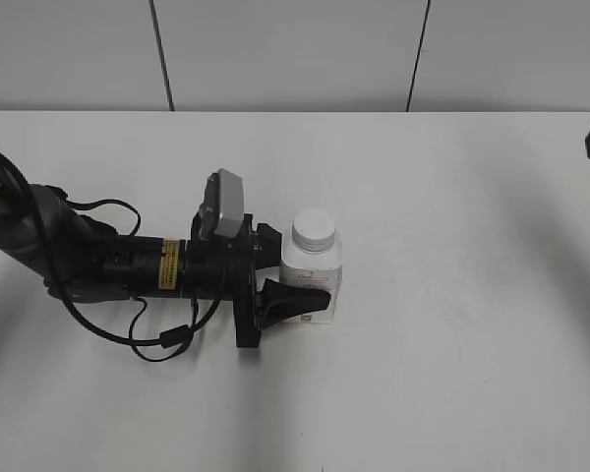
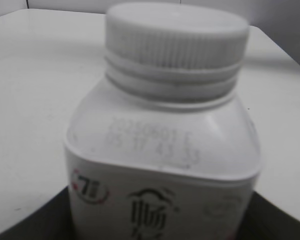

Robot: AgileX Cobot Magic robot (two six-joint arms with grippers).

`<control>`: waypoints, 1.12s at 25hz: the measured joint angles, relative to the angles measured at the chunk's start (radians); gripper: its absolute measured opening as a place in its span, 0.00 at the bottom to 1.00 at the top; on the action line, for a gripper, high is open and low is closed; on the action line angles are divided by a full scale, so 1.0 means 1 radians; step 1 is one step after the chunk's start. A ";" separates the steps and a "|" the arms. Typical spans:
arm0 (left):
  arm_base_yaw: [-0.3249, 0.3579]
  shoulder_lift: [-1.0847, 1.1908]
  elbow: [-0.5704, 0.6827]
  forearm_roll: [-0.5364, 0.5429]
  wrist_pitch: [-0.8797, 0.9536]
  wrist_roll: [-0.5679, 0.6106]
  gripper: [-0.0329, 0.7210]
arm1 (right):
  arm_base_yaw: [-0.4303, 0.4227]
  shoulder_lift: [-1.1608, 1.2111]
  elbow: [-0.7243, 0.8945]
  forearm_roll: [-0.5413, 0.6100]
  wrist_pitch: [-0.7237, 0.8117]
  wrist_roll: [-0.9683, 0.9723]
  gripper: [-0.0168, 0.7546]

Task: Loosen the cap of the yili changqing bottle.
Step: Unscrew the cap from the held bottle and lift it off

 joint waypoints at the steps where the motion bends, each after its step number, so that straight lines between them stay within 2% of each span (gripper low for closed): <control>1: 0.000 0.000 0.000 -0.001 0.000 0.000 0.62 | 0.002 0.028 -0.029 0.011 0.000 0.007 0.66; 5: 0.000 0.000 0.000 -0.004 0.000 0.000 0.62 | 0.047 0.142 -0.112 0.046 0.000 0.027 0.66; 17: -0.001 0.000 0.000 -0.009 0.000 0.000 0.62 | 0.325 0.391 -0.329 0.113 0.002 0.112 0.66; 28: -0.001 0.000 0.000 -0.010 0.001 0.000 0.62 | 0.455 0.512 -0.407 0.134 0.005 0.150 0.66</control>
